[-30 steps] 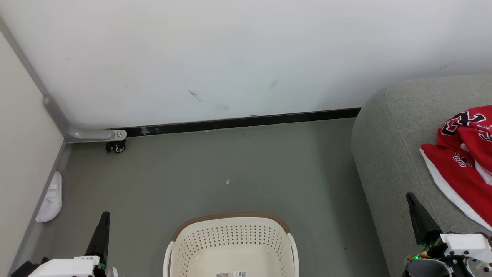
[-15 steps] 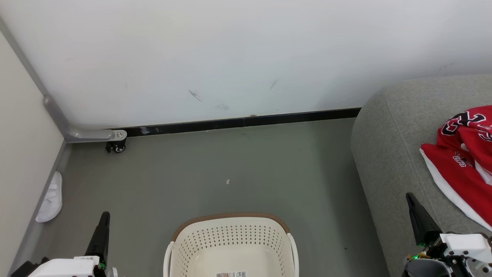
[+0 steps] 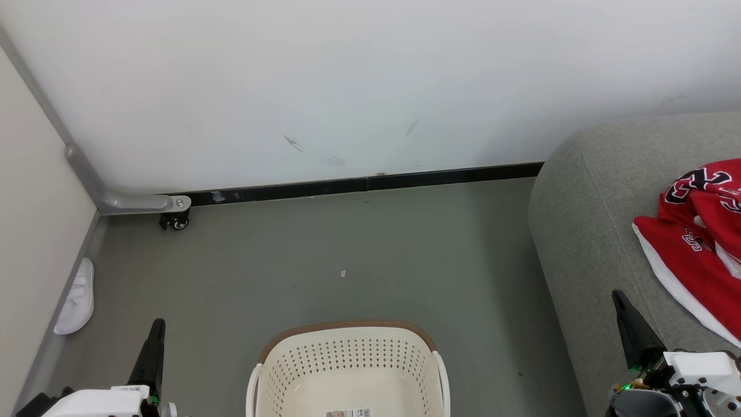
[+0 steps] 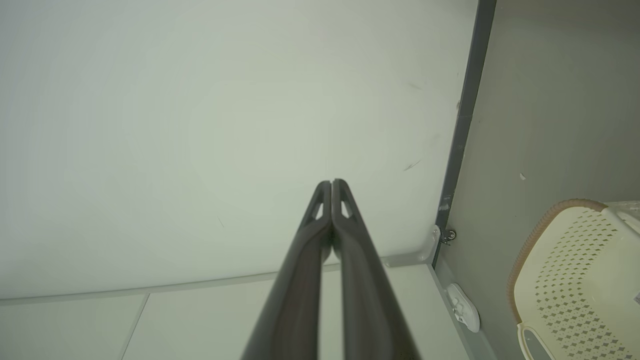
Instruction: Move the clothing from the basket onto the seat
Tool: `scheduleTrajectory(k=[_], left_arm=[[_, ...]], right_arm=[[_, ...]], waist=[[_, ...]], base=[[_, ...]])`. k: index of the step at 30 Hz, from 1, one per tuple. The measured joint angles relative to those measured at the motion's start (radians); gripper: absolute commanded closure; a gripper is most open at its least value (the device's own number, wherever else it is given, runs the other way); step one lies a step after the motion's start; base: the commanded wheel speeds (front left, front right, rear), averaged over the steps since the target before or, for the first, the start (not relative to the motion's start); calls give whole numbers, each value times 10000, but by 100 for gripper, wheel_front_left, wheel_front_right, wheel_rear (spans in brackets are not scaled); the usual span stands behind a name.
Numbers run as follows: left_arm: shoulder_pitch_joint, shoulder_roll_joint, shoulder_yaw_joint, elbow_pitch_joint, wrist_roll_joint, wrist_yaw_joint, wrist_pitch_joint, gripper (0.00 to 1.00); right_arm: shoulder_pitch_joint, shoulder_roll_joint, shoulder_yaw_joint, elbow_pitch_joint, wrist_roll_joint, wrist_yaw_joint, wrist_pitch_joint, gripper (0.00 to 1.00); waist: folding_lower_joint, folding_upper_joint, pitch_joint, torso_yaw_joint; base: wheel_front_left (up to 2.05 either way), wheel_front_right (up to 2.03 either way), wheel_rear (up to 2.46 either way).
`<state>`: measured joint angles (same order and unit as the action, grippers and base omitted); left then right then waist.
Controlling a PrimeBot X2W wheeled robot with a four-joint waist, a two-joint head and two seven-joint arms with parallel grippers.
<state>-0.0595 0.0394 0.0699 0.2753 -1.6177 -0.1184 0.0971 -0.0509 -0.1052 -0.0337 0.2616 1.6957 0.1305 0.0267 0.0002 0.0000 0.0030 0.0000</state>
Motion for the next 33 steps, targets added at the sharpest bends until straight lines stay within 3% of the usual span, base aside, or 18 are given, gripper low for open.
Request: scheduleTrajectory(k=[33], left_arm=[[0,-4,8,-2,0,0,31,100]], right_arm=[[-1,36,-92,8,-17,0,42,100]], waist=[[0,0,1,0]], base=[[0,0,0]])
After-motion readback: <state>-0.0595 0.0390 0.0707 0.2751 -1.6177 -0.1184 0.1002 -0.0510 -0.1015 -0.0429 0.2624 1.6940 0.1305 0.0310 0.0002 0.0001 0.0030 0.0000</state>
